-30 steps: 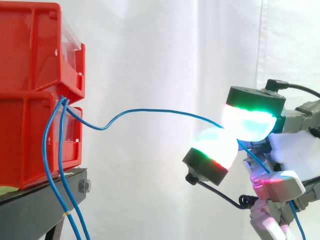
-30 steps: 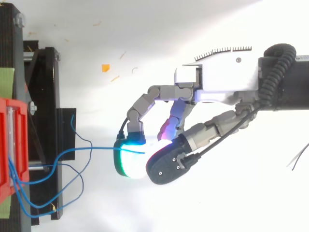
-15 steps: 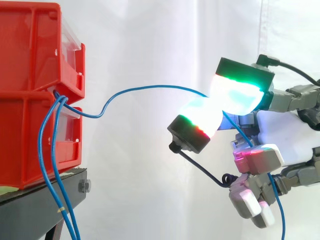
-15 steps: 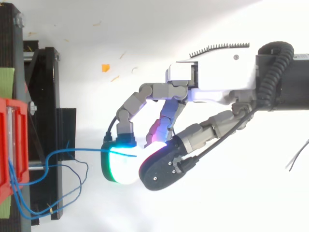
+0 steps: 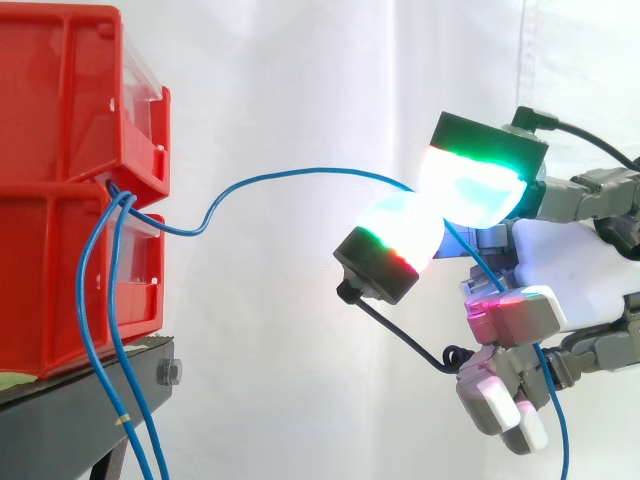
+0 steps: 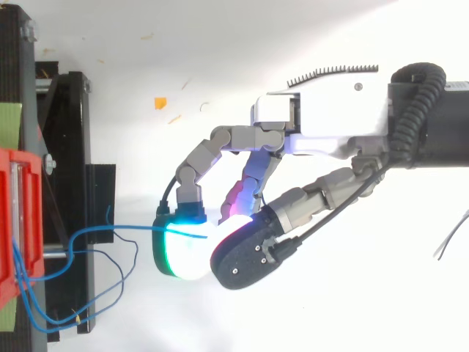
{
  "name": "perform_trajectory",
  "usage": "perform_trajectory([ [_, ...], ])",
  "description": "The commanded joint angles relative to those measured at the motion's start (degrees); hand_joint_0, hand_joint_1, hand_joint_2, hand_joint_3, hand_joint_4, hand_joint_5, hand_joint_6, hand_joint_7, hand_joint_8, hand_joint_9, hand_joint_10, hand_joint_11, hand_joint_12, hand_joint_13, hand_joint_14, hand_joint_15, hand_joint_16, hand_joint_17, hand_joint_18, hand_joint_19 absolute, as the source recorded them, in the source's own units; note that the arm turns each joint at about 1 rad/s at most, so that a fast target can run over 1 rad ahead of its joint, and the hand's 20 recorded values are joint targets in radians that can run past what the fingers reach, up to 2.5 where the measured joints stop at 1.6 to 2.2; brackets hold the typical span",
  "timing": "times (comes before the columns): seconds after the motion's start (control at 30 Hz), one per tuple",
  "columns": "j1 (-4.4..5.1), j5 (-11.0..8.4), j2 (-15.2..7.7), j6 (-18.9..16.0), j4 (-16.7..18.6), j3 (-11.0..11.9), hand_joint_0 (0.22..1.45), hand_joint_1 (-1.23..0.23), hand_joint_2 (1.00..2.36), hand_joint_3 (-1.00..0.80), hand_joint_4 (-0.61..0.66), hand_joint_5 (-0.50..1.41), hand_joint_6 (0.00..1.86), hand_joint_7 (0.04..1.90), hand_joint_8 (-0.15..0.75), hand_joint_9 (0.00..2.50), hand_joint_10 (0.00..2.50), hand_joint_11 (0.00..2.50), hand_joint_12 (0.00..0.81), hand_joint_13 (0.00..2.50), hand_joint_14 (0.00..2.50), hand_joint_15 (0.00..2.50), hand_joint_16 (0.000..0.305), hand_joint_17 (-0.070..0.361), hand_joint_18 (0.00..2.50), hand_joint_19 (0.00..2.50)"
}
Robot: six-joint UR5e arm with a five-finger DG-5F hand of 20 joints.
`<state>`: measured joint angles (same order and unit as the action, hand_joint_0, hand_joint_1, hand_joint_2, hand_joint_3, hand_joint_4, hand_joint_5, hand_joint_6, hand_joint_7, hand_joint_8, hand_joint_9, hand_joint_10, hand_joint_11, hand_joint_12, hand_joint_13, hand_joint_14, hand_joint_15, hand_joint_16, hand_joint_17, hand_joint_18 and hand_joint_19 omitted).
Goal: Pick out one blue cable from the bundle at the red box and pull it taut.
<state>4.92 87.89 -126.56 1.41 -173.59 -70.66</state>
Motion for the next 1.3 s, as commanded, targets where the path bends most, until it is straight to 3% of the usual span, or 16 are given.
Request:
perform_trajectory([
  [0.0,0.0,0.0,0.0,0.0,0.0,-0.1,0.61,-0.73,1.02,-0.23,-0.25,-0.11,0.91,0.83,0.199,1.18,0.03,0.88,0.298,0.87,0.02,0.54,0.043,0.098,0.74,0.7],
  [1.27,0.0,0.0,0.0,0.0,0.0,0.0,0.61,-0.74,1.02,-0.21,-0.24,-0.1,0.91,0.84,0.202,1.2,0.03,0.87,0.298,0.87,0.02,0.54,0.044,0.098,0.74,0.7],
])
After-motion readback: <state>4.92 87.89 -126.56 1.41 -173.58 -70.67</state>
